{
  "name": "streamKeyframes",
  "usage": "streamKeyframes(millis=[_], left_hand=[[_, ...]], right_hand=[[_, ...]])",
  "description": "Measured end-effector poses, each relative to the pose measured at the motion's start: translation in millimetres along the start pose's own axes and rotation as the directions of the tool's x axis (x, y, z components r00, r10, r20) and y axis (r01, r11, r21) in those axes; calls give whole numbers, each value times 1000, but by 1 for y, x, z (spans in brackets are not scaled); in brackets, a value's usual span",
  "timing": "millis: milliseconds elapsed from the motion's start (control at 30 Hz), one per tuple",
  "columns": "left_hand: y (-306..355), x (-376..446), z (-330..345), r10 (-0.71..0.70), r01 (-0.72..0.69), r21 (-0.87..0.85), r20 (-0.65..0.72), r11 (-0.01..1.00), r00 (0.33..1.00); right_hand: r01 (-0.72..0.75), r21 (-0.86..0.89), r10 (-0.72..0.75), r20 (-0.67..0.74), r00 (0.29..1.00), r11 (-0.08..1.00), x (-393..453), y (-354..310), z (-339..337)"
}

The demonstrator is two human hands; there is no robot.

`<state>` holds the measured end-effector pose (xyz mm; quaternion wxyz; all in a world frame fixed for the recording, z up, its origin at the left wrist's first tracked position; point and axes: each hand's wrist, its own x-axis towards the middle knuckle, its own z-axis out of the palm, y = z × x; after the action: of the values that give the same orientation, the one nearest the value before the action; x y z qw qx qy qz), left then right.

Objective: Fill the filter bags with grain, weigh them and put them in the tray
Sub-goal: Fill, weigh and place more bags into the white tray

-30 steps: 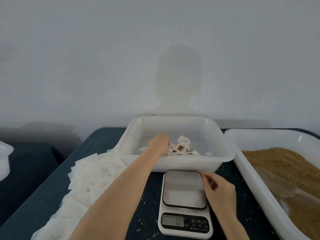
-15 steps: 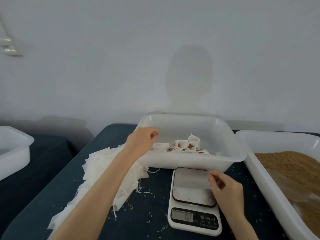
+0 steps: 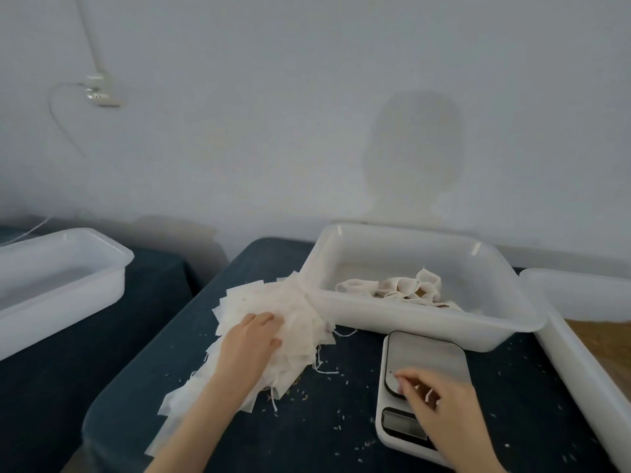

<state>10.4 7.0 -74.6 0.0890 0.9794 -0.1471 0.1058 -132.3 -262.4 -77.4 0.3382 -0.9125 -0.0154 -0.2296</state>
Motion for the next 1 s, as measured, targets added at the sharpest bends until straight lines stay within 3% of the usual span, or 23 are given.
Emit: streamKeyframes(millis=[300, 400, 467, 633, 767, 1000], left_hand=[[13, -8, -13, 15, -39, -74, -300, 997, 954], [24, -13, -26, 34, -81, -64, -537, 995, 843], [36, -16, -36, 56, -120, -61, -624, 991, 780], [77, -15, -42, 315, -291, 148, -642, 945, 699], [119, -15, -29, 427, -456, 128, -629, 881, 649], [160, -16, -11, 495, -545, 72, -530, 835, 689]], right_hand=[[0, 36, -6, 147, 989, 999, 5, -18, 21], [-32, 81, 19, 150, 989, 996, 16, -32, 20], [-62, 129, 44, 134, 990, 990, 23, -40, 18], [-146, 255, 127, 93, 988, 956, 38, -49, 7], [-173, 435, 181, 23, 983, 884, 44, -48, -7], [-260, 437, 271, 40, 962, 861, 47, -15, -33]])
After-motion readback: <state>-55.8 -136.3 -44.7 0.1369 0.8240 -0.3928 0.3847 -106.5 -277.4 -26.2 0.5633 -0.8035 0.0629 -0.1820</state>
